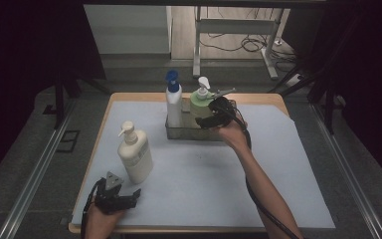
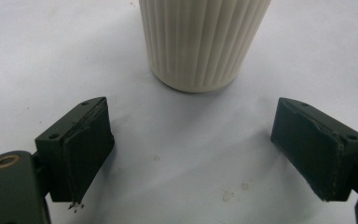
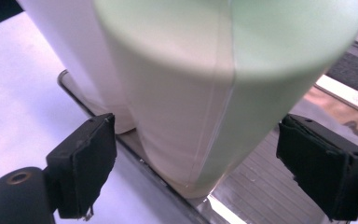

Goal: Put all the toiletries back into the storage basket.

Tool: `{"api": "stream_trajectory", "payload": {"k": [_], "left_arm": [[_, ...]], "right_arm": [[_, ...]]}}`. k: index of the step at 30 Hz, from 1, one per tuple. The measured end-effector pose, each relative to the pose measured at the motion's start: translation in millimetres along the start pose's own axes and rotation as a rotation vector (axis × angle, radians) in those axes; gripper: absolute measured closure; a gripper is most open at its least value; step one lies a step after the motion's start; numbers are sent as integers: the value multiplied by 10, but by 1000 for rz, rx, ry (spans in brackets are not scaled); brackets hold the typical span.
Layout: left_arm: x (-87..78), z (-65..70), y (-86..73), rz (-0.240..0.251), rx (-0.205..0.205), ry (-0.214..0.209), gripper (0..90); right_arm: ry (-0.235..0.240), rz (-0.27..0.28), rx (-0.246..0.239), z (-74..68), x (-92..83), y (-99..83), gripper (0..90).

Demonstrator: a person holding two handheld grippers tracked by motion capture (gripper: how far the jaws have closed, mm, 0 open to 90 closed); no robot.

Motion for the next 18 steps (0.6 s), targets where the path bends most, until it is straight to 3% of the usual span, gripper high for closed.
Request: {"api": "stream_trajectory", "payload": {"k": [4, 11, 18], "left_arm": [[0, 1, 0, 1, 0, 0, 121], [1, 1, 0, 1, 0, 0, 121], [-2, -1, -1, -2, 2, 1, 121]], "right_arm": [[-9, 17, -26, -18, -68, -19, 178], [9, 20, 28, -10, -153, -95, 312], [18, -10, 40, 72, -194, -214, 536]]}}
Point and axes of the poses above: each handheld gripper's, and its own axes: x roughly forward along the jaws, y roughly out of its top, z roughly to its right, the point moved 7 cm from there along x, roughly forward along the jaws, and after that the axes turned 10 degrees about z, right-handed, at the moved point
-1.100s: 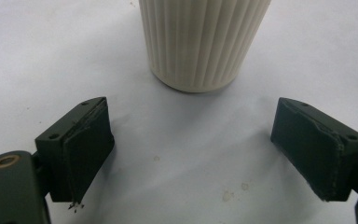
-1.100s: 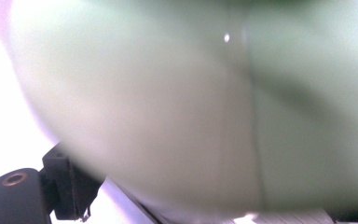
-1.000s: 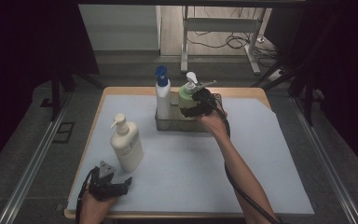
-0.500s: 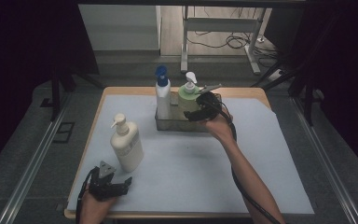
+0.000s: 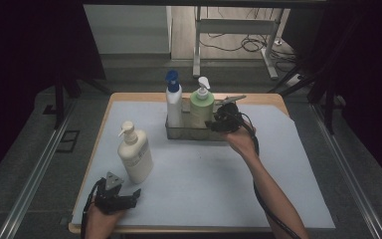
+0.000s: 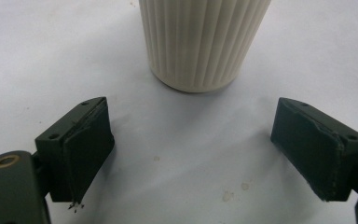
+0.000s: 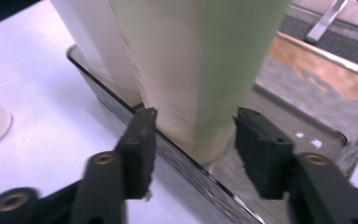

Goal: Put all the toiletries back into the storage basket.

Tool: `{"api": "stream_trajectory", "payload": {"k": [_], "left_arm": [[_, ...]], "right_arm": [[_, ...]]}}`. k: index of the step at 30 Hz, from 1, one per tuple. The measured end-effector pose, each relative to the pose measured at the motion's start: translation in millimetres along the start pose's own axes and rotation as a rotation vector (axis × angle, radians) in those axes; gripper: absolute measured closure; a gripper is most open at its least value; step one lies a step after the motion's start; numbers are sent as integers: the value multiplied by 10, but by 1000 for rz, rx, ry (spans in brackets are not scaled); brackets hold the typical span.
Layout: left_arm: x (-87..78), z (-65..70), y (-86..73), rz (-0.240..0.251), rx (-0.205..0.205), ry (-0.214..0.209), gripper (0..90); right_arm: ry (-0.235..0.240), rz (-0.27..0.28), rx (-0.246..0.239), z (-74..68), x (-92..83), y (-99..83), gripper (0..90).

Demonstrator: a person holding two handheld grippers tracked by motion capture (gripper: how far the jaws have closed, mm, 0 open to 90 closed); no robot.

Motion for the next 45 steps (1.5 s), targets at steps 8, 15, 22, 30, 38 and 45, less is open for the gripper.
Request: {"api": "stream_trajectory", "payload": {"k": [8, 15, 22, 30, 38, 45], "left_arm": [[2, 2, 1, 2, -2, 1, 121], [1, 2, 1, 2, -2, 0, 120], [1, 2, 1, 2, -2, 0, 121], [1, 2, 1, 1, -2, 0, 120], [2, 2, 2, 1, -3, -1, 120], [2, 2, 2, 1, -3, -1, 120]], "right_arm": [[-58, -1, 25, 161, 8, -58, 823], [-105, -7, 52, 280, 127, -112, 892], [-108, -19, 79, 316, 281, -148, 892], [-106, -29, 109, 365, 422, -178, 891], [-64, -26, 173, 369, 466, -225, 891], [-54, -32, 157, 294, 502, -210, 890]]}}
Point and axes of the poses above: each handheld gripper's, and its own axes: x roughly forward along the jaws, y roughly out of its top, z roughly to its right, the point moved 7 cm from there along x, roughly forward along the jaws, and after that the axes turned 10 degrees about z, right-handed, at the moved point
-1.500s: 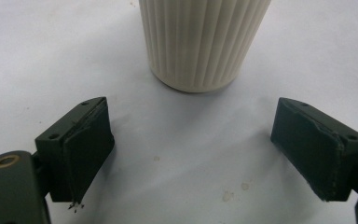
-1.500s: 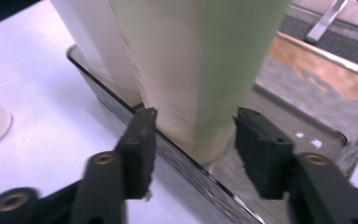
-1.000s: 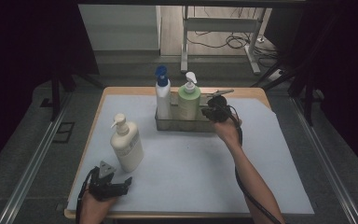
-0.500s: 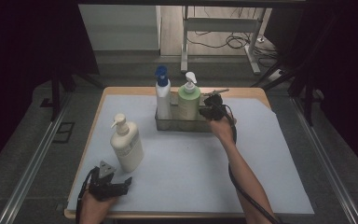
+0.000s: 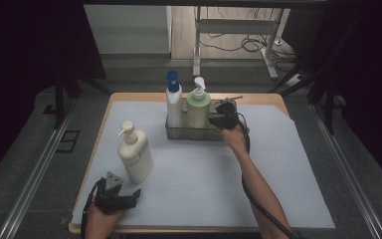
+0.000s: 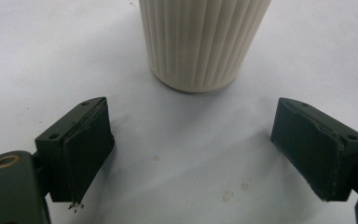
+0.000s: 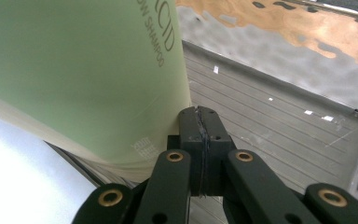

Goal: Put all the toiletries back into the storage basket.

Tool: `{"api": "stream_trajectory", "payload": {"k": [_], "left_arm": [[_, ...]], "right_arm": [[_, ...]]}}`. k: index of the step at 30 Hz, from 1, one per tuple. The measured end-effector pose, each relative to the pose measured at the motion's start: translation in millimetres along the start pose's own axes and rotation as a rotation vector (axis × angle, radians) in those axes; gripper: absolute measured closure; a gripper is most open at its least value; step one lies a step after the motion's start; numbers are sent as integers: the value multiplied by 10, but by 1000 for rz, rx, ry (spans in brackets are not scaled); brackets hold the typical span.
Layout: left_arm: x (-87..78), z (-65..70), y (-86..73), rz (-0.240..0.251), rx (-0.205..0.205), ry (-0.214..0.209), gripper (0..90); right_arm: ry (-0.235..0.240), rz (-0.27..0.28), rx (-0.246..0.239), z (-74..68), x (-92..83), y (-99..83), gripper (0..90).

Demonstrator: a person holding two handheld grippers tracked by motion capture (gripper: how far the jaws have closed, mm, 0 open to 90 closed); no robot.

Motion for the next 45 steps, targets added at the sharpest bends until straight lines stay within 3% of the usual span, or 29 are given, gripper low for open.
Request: {"api": "stream_trajectory", "payload": {"k": [14, 33, 45], "left_arm": [[0, 0, 0, 0, 0, 0, 120], [-1, -3, 0, -2, 1, 0, 120], [0, -1, -1, 0, 1, 1, 120]], "right_arm": [[23, 2, -25, -128, 35, 17, 889], [22, -11, -51, -168, 7, 8, 890], [28, -29, -74, -144, -50, -27, 772]]}}
Point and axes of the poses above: each handheld gripper's, and its own axes: x roughly forward along the jaws, y roughly out of its top, z roughly to its right, the point moved 7 cm from there along x, roughly forward along the jaws, and after that the axes turned 10 degrees about z, right-handed, at the moved point
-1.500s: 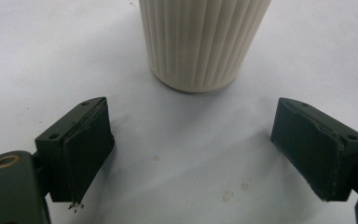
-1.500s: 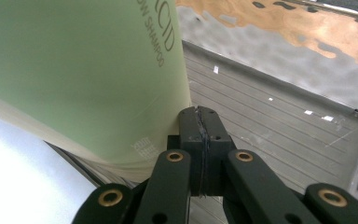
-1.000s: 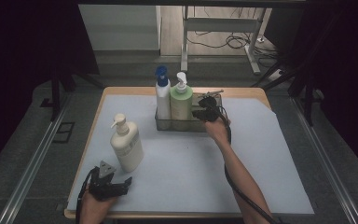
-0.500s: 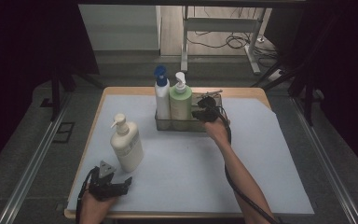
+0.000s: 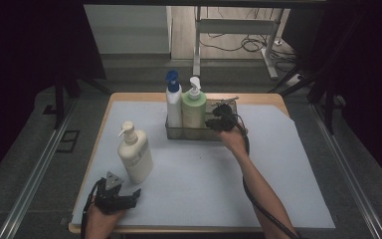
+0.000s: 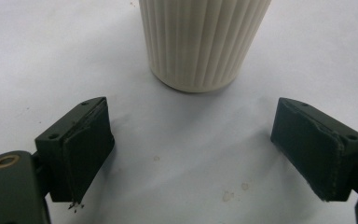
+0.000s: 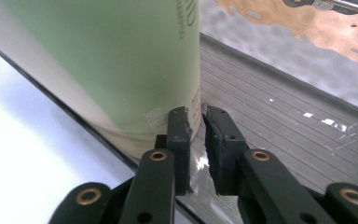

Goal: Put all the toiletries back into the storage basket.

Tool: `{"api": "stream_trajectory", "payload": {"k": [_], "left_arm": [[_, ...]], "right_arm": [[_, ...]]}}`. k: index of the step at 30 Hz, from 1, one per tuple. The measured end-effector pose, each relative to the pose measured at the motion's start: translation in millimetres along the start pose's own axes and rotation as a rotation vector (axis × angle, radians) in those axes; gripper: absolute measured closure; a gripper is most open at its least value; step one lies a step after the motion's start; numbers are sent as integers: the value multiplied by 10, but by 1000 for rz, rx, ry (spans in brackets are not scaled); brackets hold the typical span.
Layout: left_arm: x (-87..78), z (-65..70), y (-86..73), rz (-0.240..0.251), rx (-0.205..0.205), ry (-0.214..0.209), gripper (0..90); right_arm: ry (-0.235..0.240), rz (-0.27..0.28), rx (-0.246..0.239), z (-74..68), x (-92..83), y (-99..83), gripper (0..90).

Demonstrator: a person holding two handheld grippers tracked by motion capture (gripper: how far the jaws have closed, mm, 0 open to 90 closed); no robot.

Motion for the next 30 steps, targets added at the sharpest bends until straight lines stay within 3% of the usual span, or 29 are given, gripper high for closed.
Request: {"api": "stream_trajectory", "payload": {"k": [3, 16, 30], "left_arm": [[0, 0, 0, 0, 0, 0, 120], [0, 1, 0, 1, 0, 0, 120], [0, 2, 0, 1, -1, 0, 120]], "right_arm": [[-6, -10, -30, -6, -18, -14, 716], [-4, 38, -59, -70, -213, 61, 495], [36, 62, -117, -194, -503, 71, 289]]}}
Point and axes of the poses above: each handheld gripper's, and its own axes: x roughly forward along the jaws, y roughly out of its top, z roughly to its right, the point moved 7 cm from there along x, roughly forward along the jaws, and after that the axes turned 10 degrees about z, right-handed, at the moved point
